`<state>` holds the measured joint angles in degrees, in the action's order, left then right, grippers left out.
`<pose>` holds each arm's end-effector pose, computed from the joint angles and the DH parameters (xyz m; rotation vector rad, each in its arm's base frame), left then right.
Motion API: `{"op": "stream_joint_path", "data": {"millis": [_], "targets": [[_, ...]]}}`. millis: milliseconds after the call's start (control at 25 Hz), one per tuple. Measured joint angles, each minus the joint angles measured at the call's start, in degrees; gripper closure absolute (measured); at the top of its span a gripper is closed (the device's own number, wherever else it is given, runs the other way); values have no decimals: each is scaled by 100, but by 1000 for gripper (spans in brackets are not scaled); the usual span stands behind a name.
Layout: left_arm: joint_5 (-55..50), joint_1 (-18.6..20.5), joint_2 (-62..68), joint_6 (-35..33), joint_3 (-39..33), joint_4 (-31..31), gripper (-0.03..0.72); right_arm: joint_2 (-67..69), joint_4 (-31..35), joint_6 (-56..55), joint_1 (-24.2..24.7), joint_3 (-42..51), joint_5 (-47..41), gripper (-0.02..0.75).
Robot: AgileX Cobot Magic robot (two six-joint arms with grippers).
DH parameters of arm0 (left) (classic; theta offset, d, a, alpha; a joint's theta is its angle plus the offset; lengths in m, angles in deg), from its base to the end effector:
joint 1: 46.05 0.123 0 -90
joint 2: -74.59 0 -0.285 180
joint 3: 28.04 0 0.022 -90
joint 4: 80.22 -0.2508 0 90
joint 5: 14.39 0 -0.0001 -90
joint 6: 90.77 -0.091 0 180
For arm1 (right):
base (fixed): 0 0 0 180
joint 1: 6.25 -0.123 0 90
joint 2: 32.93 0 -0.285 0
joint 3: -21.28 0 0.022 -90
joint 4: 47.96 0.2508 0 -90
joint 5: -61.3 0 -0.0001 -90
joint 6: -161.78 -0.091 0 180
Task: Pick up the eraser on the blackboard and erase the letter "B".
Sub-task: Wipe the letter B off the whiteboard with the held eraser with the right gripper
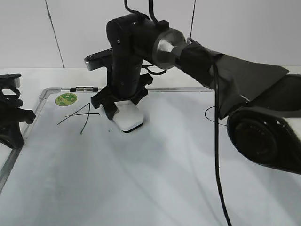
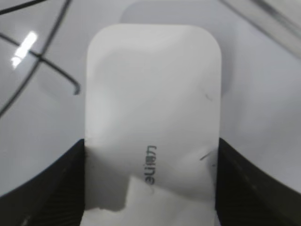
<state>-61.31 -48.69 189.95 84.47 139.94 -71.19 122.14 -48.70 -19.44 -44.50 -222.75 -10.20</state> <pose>0.3433 -0.0263 0.1559 0.0411 3.0346 -0.1801 0.4223 0.3315 0.1737 -0.9072 2.6992 0.1304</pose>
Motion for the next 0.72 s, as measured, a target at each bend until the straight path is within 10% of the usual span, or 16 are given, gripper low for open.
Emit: {"op": "stream_joint_path", "data": {"millis": [720], "targets": [[0, 0, 0, 0, 0, 0, 656, 0, 74, -259, 561, 0, 10, 172]]}}
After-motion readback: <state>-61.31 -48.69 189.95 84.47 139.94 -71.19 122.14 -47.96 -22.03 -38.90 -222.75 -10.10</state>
